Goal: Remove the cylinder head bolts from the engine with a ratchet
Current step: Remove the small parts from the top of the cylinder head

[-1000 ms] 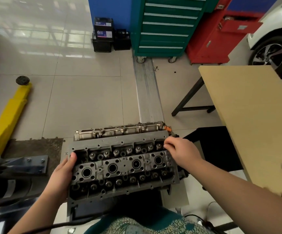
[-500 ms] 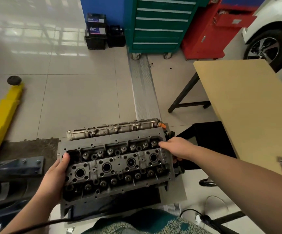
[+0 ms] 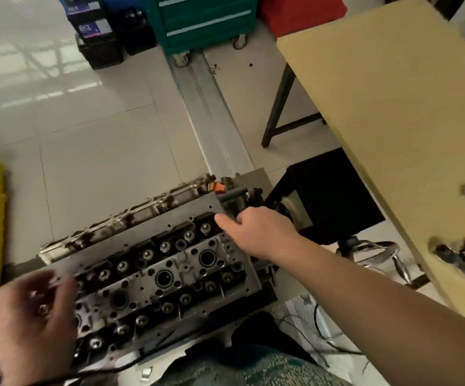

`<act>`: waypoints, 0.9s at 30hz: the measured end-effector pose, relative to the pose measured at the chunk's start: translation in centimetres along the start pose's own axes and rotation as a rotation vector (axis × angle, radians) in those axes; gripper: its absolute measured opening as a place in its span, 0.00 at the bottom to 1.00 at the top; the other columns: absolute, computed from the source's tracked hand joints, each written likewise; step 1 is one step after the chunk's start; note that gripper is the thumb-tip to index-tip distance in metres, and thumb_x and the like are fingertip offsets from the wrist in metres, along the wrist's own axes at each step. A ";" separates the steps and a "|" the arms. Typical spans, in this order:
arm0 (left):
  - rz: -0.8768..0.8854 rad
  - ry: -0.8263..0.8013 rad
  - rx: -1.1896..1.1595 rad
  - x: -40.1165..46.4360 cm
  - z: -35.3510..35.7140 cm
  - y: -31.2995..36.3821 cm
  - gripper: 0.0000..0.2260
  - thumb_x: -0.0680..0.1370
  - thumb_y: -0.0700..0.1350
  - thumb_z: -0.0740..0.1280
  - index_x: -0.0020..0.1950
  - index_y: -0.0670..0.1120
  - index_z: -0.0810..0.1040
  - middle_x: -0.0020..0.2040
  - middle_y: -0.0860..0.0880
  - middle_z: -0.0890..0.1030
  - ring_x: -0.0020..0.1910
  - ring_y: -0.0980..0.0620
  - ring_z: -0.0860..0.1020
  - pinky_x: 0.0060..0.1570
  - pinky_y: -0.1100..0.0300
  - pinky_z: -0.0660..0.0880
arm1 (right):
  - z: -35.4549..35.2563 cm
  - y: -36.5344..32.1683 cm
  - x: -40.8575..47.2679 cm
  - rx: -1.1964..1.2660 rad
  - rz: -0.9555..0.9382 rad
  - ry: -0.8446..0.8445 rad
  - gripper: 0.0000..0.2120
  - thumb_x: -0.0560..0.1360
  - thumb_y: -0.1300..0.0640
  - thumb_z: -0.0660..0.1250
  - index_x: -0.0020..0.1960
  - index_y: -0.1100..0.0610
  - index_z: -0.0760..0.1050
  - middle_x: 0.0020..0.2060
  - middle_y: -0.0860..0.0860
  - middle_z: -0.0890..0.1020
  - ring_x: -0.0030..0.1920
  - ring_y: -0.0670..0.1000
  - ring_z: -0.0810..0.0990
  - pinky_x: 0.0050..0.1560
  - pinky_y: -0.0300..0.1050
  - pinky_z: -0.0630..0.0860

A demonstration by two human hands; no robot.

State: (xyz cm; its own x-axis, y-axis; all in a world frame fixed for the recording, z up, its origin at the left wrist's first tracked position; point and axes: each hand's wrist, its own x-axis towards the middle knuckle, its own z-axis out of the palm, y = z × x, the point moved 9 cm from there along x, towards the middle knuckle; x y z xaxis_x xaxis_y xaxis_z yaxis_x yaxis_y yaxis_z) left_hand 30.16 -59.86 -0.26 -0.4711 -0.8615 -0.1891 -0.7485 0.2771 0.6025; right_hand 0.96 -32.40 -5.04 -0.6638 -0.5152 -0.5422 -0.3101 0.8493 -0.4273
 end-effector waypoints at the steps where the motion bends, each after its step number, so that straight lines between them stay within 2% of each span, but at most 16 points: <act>1: 0.170 -0.038 0.021 -0.9 1.4 4.8 0.19 0.80 0.63 0.68 0.59 0.49 0.81 0.52 0.53 0.83 0.46 0.58 0.81 0.46 0.64 0.78 | -0.3 -0.2 -0.3 0.053 -0.020 0.015 0.34 0.75 0.24 0.45 0.34 0.50 0.71 0.31 0.47 0.77 0.35 0.52 0.78 0.36 0.47 0.70; 3: 0.450 -0.238 0.055 -3.7 5.6 14.1 0.06 0.80 0.59 0.69 0.52 0.59 0.82 0.48 0.61 0.83 0.44 0.61 0.82 0.42 0.72 0.77 | -0.8 -0.5 -0.9 0.150 -0.066 0.044 0.28 0.78 0.28 0.45 0.44 0.49 0.71 0.38 0.48 0.79 0.40 0.53 0.79 0.40 0.51 0.70; 5: 0.523 -0.425 0.066 -4.9 9.8 19.5 0.07 0.78 0.60 0.66 0.53 0.63 0.81 0.49 0.66 0.82 0.46 0.65 0.82 0.40 0.75 0.77 | -1.4 -1.0 -1.4 0.198 -0.127 0.090 0.22 0.81 0.34 0.47 0.52 0.49 0.69 0.41 0.48 0.79 0.40 0.51 0.78 0.37 0.50 0.68; 6: 0.567 -0.446 0.124 -5.0 11.6 21.2 0.08 0.79 0.60 0.66 0.55 0.63 0.81 0.50 0.65 0.82 0.47 0.64 0.82 0.43 0.71 0.79 | -1.6 -1.2 -1.6 0.204 -0.161 0.114 0.18 0.82 0.37 0.48 0.52 0.49 0.68 0.39 0.48 0.78 0.37 0.49 0.76 0.34 0.47 0.66; 8: 0.718 -0.337 0.302 -4.4 13.8 23.6 0.13 0.79 0.53 0.70 0.63 0.55 0.81 0.57 0.59 0.80 0.56 0.55 0.78 0.56 0.55 0.80 | -2.0 -1.4 -1.7 0.219 -0.215 0.145 0.12 0.82 0.42 0.51 0.51 0.49 0.67 0.35 0.46 0.76 0.34 0.46 0.74 0.30 0.45 0.62; 10: 0.775 -0.264 0.395 -2.7 14.8 24.4 0.24 0.75 0.47 0.73 0.71 0.51 0.75 0.67 0.47 0.74 0.67 0.43 0.70 0.67 0.45 0.69 | -1.9 -1.2 -1.8 0.245 -0.239 0.142 0.10 0.82 0.43 0.51 0.50 0.48 0.66 0.34 0.45 0.76 0.32 0.46 0.74 0.30 0.45 0.63; 12: 0.759 -0.393 0.465 -0.4 15.6 23.9 0.35 0.71 0.55 0.72 0.78 0.58 0.67 0.78 0.48 0.64 0.78 0.41 0.59 0.73 0.41 0.58 | -1.5 -0.9 -2.0 0.264 -0.248 0.124 0.11 0.81 0.43 0.51 0.49 0.48 0.66 0.34 0.45 0.76 0.33 0.46 0.75 0.31 0.46 0.65; 14: 0.815 -0.590 0.591 1.1 16.8 23.3 0.39 0.67 0.65 0.67 0.79 0.69 0.61 0.84 0.55 0.51 0.84 0.42 0.45 0.75 0.34 0.50 | -1.4 -0.9 -2.6 0.274 -0.267 0.145 0.11 0.81 0.44 0.50 0.46 0.47 0.66 0.32 0.45 0.75 0.31 0.46 0.74 0.30 0.46 0.64; 16: 0.871 -0.735 0.728 1.7 18.2 22.6 0.43 0.64 0.71 0.67 0.78 0.75 0.57 0.85 0.60 0.45 0.84 0.44 0.41 0.75 0.30 0.51 | -1.5 -1.1 -3.4 0.282 -0.304 0.167 0.10 0.81 0.44 0.50 0.44 0.46 0.63 0.28 0.44 0.73 0.27 0.42 0.71 0.28 0.43 0.61; 17: 0.860 -0.778 0.768 1.9 18.8 22.4 0.45 0.62 0.74 0.68 0.78 0.76 0.55 0.84 0.61 0.46 0.85 0.43 0.45 0.75 0.30 0.55 | -1.6 -1.3 -3.8 0.287 -0.318 0.173 0.10 0.81 0.44 0.50 0.44 0.46 0.63 0.27 0.44 0.72 0.25 0.42 0.70 0.27 0.42 0.59; 18: 0.831 -0.798 0.772 2.1 19.1 22.5 0.48 0.60 0.75 0.70 0.78 0.76 0.55 0.84 0.62 0.48 0.83 0.41 0.54 0.73 0.32 0.62 | -1.7 -1.4 -4.1 0.294 -0.326 0.186 0.10 0.81 0.44 0.50 0.44 0.46 0.63 0.25 0.43 0.71 0.24 0.42 0.68 0.26 0.41 0.58; 20: 0.813 -0.772 0.707 2.5 19.3 22.8 0.49 0.57 0.76 0.74 0.75 0.78 0.57 0.82 0.61 0.56 0.71 0.44 0.74 0.64 0.38 0.76 | -1.7 -1.4 -4.6 0.313 -0.328 0.210 0.11 0.81 0.44 0.49 0.44 0.46 0.64 0.24 0.43 0.69 0.21 0.42 0.66 0.25 0.40 0.57; 21: 0.844 -0.754 0.681 2.4 19.3 23.1 0.47 0.56 0.77 0.73 0.74 0.79 0.59 0.80 0.61 0.60 0.65 0.47 0.78 0.59 0.41 0.80 | -1.8 -1.4 -4.7 0.313 -0.326 0.218 0.11 0.81 0.44 0.49 0.44 0.46 0.65 0.23 0.43 0.69 0.20 0.42 0.66 0.25 0.40 0.58; 24: 0.918 -0.729 0.674 2.2 19.2 23.8 0.41 0.58 0.86 0.59 0.71 0.78 0.62 0.75 0.62 0.67 0.57 0.50 0.81 0.54 0.46 0.82 | -1.6 -1.4 -4.8 0.291 -0.304 0.239 0.10 0.80 0.45 0.51 0.43 0.46 0.64 0.22 0.43 0.66 0.18 0.42 0.63 0.22 0.38 0.57; 27: 0.864 -0.766 0.729 2.3 19.4 23.4 0.41 0.56 0.88 0.59 0.68 0.77 0.65 0.71 0.66 0.67 0.53 0.52 0.81 0.49 0.52 0.80 | -0.8 -1.2 -4.7 0.235 -0.237 0.226 0.10 0.78 0.44 0.54 0.40 0.46 0.62 0.22 0.44 0.66 0.20 0.42 0.63 0.23 0.38 0.59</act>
State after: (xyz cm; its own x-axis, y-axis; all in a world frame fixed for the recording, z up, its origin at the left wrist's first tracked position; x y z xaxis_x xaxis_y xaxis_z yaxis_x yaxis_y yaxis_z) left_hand 2.56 -47.07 -1.67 -0.8700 0.0826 -0.4860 -0.0475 0.9672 0.2495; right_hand 3.94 -30.88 -1.41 -0.7337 -0.6331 -0.2467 -0.3264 0.6469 -0.6892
